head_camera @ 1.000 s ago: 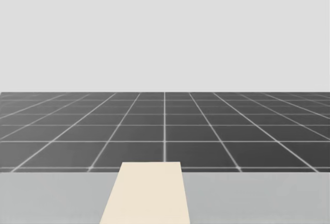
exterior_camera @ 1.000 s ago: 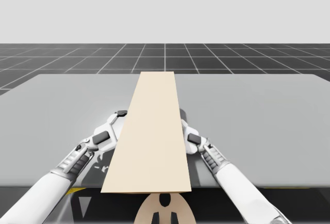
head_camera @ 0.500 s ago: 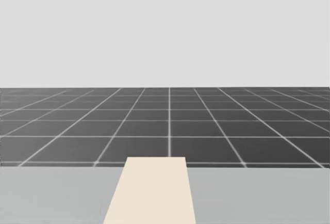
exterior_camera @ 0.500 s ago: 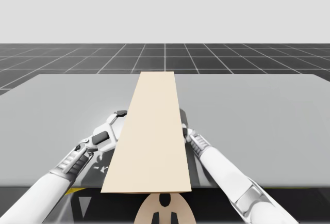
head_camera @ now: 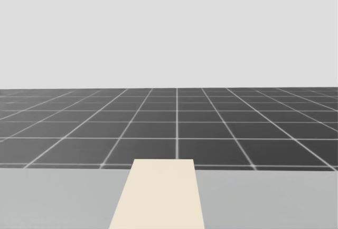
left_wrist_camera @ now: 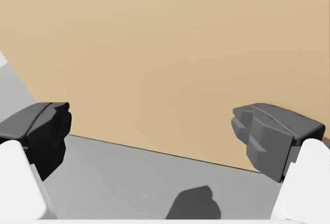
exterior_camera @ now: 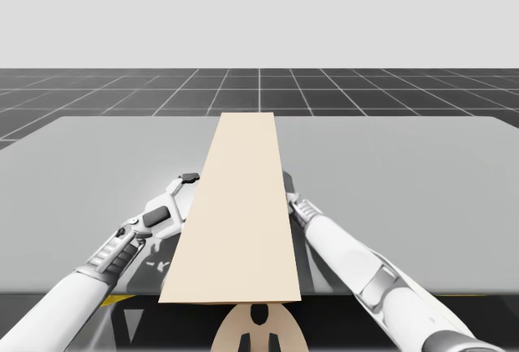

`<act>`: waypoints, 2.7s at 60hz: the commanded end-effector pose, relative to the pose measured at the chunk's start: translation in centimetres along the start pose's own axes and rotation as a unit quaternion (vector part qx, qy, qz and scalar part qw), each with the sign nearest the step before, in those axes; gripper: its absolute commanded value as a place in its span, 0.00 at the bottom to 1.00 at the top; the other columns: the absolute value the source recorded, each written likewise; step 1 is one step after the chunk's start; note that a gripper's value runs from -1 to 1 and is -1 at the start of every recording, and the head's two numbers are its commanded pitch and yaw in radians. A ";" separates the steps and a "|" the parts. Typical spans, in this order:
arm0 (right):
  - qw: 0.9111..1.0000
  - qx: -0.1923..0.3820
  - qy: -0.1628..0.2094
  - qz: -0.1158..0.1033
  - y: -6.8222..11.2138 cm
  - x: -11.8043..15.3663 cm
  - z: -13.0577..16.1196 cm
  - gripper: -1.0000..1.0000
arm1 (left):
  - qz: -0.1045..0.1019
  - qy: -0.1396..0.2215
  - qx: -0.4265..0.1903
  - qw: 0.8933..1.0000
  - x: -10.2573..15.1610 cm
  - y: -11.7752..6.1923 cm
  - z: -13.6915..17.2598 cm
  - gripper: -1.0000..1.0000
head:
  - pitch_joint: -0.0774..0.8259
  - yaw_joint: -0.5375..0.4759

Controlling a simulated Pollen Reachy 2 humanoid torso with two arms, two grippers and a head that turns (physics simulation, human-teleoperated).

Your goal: Retrieve the object from inside the box.

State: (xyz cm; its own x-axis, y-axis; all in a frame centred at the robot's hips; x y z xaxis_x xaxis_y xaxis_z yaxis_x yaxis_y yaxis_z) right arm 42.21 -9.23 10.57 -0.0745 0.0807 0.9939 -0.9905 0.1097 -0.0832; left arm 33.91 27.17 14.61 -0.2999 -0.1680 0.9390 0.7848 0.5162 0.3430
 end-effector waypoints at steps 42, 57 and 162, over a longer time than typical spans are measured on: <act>0.990 0.115 -0.072 -0.048 8.4 -2.6 1.2 1.00 | -0.004 0.007 -0.006 1.000 -0.2 -0.4 -0.5 0.00 | 0.12 0.55; 0.995 0.053 -0.078 -0.026 10.0 -2.4 9.6 1.00 | -0.004 0.010 -0.003 1.000 -0.3 -0.3 -0.5 0.00 | 0.11 0.55; 0.898 -0.321 -0.135 0.268 0.6 20.0 31.3 1.00 | 0.000 0.003 0.017 1.000 -0.4 0.7 0.2 0.00 | 0.09 0.53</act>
State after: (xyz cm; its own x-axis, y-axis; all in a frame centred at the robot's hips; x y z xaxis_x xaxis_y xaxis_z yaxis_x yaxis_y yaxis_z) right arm 36.14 -38.63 27.89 -0.5168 0.0764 0.8527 -0.6274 0.6439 -0.4380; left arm 34.53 27.88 14.59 -0.3001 -0.1733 0.9380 0.7623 0.5476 0.3450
